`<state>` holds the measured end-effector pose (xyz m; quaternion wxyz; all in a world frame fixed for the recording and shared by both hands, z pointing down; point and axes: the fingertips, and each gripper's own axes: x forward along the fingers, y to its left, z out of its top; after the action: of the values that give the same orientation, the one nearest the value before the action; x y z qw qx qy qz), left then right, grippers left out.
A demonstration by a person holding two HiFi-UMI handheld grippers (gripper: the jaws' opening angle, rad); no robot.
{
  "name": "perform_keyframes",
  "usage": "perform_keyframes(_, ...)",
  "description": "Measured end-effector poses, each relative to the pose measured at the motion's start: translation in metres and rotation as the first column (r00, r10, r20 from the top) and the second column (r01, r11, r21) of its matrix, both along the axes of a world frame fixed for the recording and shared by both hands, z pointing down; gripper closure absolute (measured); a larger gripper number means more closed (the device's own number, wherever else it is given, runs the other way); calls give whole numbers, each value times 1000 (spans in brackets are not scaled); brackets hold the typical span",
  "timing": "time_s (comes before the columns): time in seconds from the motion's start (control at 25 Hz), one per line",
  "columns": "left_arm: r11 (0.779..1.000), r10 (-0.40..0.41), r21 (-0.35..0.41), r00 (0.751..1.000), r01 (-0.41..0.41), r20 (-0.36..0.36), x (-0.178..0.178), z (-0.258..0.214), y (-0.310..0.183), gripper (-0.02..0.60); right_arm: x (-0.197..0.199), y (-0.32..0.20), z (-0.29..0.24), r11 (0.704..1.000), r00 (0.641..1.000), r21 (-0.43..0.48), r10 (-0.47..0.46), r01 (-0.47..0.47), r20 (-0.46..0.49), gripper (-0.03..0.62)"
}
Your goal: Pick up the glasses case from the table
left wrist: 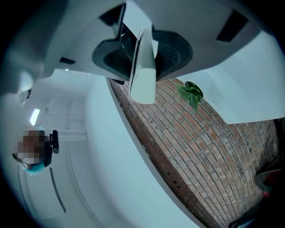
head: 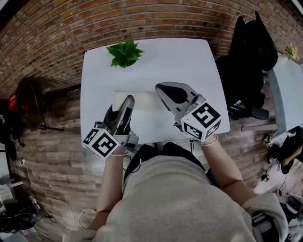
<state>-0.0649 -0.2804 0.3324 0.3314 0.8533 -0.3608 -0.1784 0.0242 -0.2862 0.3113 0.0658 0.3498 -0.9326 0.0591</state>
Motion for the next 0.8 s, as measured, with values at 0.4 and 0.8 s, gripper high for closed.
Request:
perform_keyframes(0.4,998,5,63,1000,-6,20,8,-13,5,431,7,5,-8,997,983,-7,75,-75,168,595)
perform_keyframes(0.8,999,22,28,997,-25,72,13,-4,5,431,13,7,-1,994,982,-20,111,-109,154,595)
